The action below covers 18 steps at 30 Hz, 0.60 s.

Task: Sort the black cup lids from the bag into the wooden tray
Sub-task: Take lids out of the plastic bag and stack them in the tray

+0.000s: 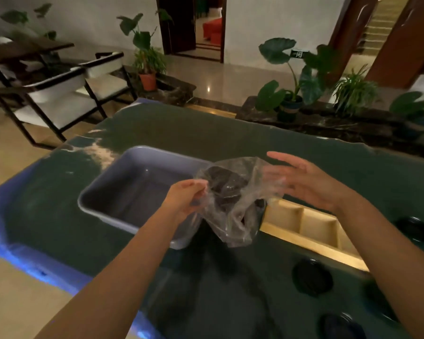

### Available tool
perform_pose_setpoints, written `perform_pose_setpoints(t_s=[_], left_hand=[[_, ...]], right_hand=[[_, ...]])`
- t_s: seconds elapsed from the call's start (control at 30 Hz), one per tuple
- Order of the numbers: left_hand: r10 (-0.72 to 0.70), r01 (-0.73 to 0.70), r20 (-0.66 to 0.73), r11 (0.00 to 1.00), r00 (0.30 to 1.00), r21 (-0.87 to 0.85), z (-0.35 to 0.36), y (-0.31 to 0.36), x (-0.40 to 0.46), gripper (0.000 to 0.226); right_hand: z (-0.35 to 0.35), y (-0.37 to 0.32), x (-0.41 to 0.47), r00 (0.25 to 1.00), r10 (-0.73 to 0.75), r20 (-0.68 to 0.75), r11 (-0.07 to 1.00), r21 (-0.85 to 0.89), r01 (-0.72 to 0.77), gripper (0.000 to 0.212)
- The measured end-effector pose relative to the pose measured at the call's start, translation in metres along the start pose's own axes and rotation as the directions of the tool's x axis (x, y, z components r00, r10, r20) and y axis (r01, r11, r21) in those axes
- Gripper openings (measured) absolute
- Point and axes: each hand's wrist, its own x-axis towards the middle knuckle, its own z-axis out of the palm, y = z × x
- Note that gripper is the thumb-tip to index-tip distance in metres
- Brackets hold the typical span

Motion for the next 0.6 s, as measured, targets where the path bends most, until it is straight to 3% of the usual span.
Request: perform_pose_setpoints(t_s=[0.07, 0.17, 0.3, 0.37, 0.43, 0.5, 0.6], left_hand=[[0.003, -0.003, 0.023, 1.0, 1.0, 0.01, 0.02, -0.02, -0.022, 0.009], [-0.002, 0.0, 0.038, 0.999, 0.999, 0.053, 0.042, -0.061, -0.051, 0.009], [-0.073, 0.075, -0.019, 0.98, 0.997, 0.186, 0.054, -0.118, -0.08, 0.021], [-0.098, 0.118, -0.069, 0.886, 0.993, 0.448, 0.055, -0.132, -0.09, 0.024], [0.073, 0.048, -0.124, 0.645, 0.99, 0.762, 0.062, -0.13, -0.098, 0.039], [0.316, -0.147, -0.065, 0.604, 0.947, 0.783, 0.082, -0.116, -0.118, 0.052], [0.226, -0.207, 0.087, 0.586, 0.97, 0.784, 0.126, -0.1, -0.146, 0.068]], right_hand=[[-0.01, 0.016, -0.036, 0.994, -0.057, -0.094, 0.994, -0.101, 0.048, 0.047], [-0.018, 0.049, -0.079, 0.928, -0.097, -0.359, 0.978, -0.207, 0.022, 0.016], [-0.018, 0.091, -0.115, 0.858, 0.022, -0.513, 0.984, -0.143, -0.11, 0.006], [-0.013, 0.105, -0.123, 0.835, 0.065, -0.547, 0.977, -0.137, -0.165, 0.002], [-0.007, 0.115, -0.126, 0.813, 0.074, -0.577, 0.972, -0.14, -0.188, 0.009], [-0.002, 0.119, -0.125, 0.803, 0.062, -0.593, 0.97, -0.154, -0.189, 0.017], [0.003, 0.12, -0.121, 0.814, 0.012, -0.581, 0.947, -0.254, -0.196, 0.017]])
